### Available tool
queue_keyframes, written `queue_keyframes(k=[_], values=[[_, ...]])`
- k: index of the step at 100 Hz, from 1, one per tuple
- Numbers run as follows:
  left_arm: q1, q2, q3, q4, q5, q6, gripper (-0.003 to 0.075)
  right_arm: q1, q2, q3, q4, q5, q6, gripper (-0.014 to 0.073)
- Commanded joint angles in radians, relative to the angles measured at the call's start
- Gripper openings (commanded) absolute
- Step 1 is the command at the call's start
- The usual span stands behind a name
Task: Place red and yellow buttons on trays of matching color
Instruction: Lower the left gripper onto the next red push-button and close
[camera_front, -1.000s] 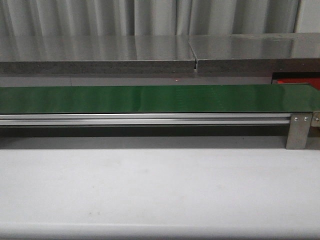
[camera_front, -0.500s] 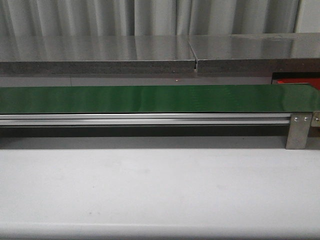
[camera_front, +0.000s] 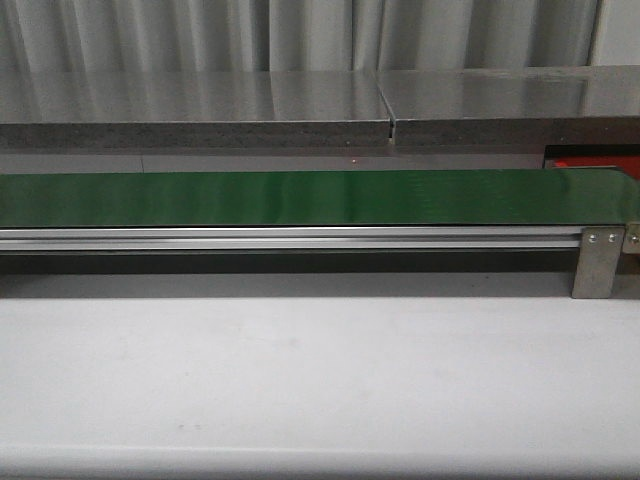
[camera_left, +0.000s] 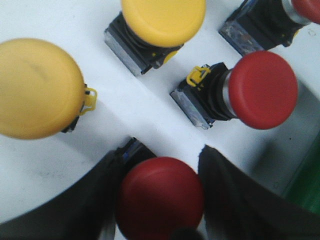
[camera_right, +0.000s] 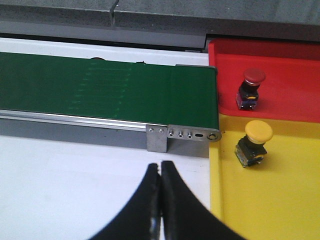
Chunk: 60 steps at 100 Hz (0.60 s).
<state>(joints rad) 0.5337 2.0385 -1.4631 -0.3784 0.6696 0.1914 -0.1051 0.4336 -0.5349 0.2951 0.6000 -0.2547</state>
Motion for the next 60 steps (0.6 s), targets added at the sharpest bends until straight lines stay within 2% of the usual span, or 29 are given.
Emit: queue_keyframes(k=[1,14,27,60], values=[[0.004,-0.05,-0.032,-0.022,-0.01,-0.007,0.0162,-0.001,0.001,-0.027,0.014,-0.071,-0.007,-0.0067],[0.004,-0.057,-0.032,-0.022,0.021,-0.007,0.0055,-0.001,0.001,-0.027,0.014,-0.071,-0.007,-0.0067],[0.004,-0.094,-0.032,-0.022,0.042,-0.007,-0.0017,-0.001,0.001,-0.027,0.014,-0.071,-0.007,-0.0067],[-0.037,-0.256,-0.086,-0.028,0.147,0.022,-0.0019,-0.001,0.001,-0.027,0.014,-0.071,-0.007,-0.0067]])
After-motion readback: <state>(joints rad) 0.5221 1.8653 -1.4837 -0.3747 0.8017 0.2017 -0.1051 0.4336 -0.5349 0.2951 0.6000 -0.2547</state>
